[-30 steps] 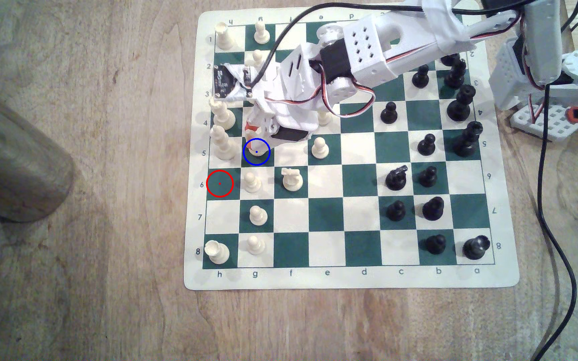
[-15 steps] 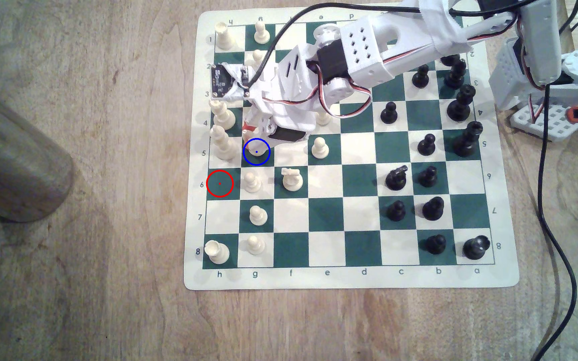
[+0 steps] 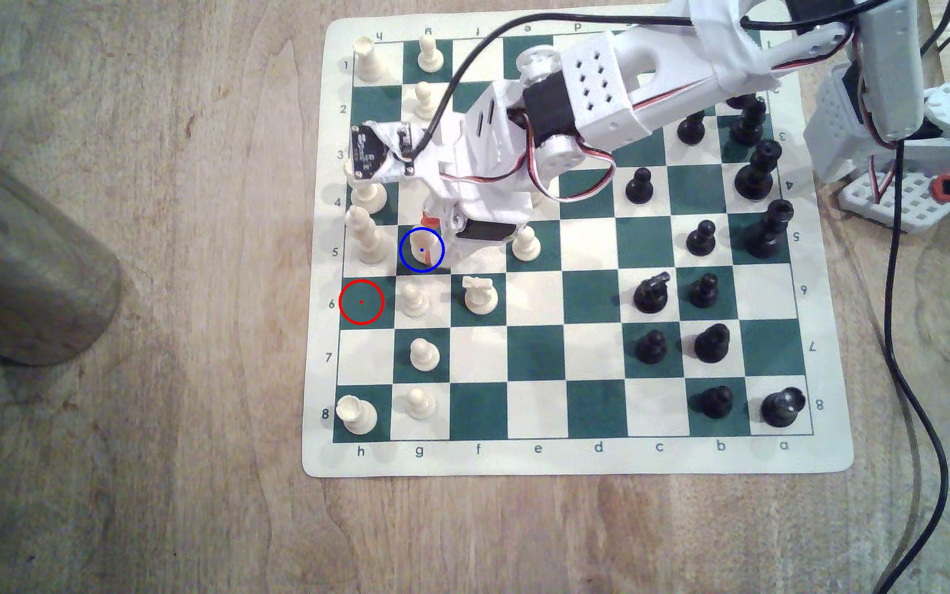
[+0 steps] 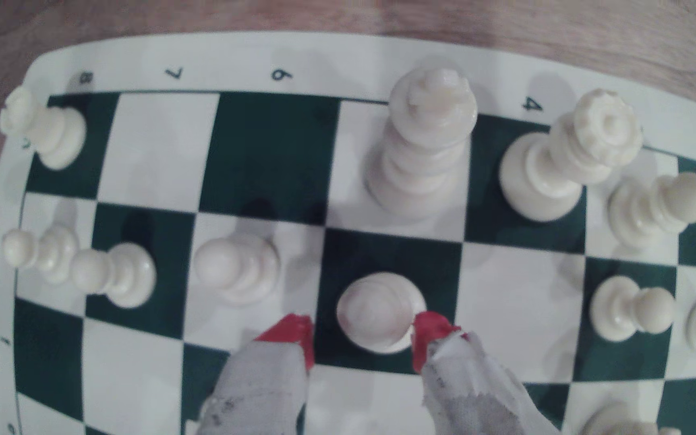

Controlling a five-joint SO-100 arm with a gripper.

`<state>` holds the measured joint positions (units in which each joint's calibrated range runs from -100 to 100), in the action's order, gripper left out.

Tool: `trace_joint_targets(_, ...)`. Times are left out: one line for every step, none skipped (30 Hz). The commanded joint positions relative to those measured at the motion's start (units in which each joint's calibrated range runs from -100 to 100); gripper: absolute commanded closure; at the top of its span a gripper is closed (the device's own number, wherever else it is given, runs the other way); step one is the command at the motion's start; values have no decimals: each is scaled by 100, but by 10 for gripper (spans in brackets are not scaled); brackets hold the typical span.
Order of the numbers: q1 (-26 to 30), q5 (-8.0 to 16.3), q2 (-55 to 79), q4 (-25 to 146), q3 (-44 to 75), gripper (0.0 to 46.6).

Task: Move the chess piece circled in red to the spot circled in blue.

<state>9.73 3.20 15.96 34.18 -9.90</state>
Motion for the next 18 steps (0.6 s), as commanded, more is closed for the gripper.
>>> trace_joint_targets(16, 24, -611, 38, -8, 311)
trace_joint_targets(8, 29, -637, 62, -8, 311)
trace_joint_targets(8, 34, -671, 95, -8, 311)
trace_joint_targets(0, 39, -764, 177, -8, 311)
trace_joint_targets(-7, 39, -832, 218, -17, 311)
trace_joint_targets(-7, 39, -900, 259, -35, 311)
trace_joint_targets(-7, 39, -968, 308, -35, 311)
trace_joint_targets(-7, 39, -1112, 357, -80, 311)
trace_joint_targets(-7, 44, -1180, 398, -89, 311)
trace_joint_targets(-7, 49, -1248, 431, -89, 311)
trace_joint_targets(-7, 54, -1316, 464, -89, 311)
trace_joint_targets(-7, 54, -1392, 496, -89, 311)
trace_joint_targets(-7, 54, -1571, 562, -89, 311)
trace_joint_targets(0, 63, -1673, 619, -71, 311)
trace_joint_targets(24, 63, -1766, 693, -71, 312)
trace_joint_targets(47, 68, -1868, 783, -71, 312)
trace_joint_targets(94, 68, -2114, 1062, -107, 312)
trace_joint_targets(133, 68, -2411, 1307, -234, 312)
